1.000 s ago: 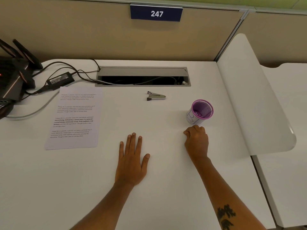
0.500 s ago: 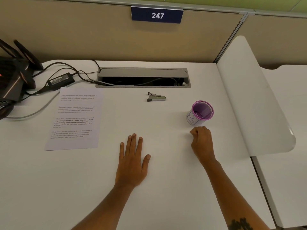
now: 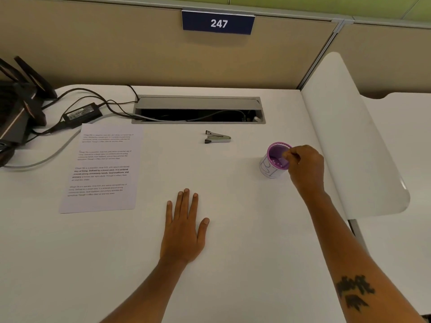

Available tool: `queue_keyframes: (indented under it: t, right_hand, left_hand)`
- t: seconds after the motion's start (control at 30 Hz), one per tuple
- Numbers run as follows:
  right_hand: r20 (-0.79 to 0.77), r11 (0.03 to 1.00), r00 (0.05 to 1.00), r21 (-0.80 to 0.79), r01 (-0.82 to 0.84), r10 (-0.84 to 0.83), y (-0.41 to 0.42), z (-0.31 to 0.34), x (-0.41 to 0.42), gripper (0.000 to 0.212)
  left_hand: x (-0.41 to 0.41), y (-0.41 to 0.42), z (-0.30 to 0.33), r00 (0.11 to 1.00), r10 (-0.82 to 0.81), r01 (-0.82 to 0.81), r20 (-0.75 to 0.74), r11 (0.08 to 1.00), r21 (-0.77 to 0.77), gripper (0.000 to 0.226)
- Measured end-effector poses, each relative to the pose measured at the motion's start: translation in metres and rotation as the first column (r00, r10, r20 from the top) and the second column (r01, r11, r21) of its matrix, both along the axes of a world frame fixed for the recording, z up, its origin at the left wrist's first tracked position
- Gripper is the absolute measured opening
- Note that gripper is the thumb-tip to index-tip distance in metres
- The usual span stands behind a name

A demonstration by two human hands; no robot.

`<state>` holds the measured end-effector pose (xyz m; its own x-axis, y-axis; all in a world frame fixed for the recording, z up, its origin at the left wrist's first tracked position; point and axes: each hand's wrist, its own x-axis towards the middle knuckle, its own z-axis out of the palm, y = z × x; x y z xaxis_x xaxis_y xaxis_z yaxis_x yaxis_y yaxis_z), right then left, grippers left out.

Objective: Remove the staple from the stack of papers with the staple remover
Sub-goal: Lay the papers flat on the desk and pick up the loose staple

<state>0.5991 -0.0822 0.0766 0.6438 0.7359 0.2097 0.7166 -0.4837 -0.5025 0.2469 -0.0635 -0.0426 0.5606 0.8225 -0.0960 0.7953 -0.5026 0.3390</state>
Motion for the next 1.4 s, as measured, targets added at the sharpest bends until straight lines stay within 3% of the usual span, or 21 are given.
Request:
queue_keyframes:
  t: [0.43,0.77,0.97,1.13,1.4]
  right_hand:
    - [0.013,0.999,1.000,0.031,-0.010,0.009,-0.004,0.005,0.001,0.020]
    - [0.005,0.985,1.000,0.174,-0.002,0.001,-0.011,0.001,0.006,0.013]
    - [-0.142,0.937,0.984,0.316,0.147,-0.106,-0.034,-0.004,-0.023,0.008]
    - [-0.271,0.955,0.951,0.213,0.208,-0.147,-0.056,-0.050,-0.061,0.007]
    - [-0.315,0.975,0.927,0.024,0.220,-0.201,-0.049,-0.085,-0.084,0.013]
  left_hand:
    - [0.000,-0.001,0.001,1.000,0.000,0.000,-0.014,1.000,0.013,0.073]
    - [0.000,0.000,0.000,1.000,-0.002,0.002,-0.020,1.000,0.016,0.074]
    - [0.000,-0.001,0.000,1.000,-0.004,0.004,-0.018,1.000,0.019,0.074]
    - [0.001,-0.001,0.001,1.000,-0.004,0.004,-0.014,1.000,0.016,0.074]
    - [0.000,-0.001,0.001,1.000,0.001,0.000,-0.019,1.000,0.020,0.073]
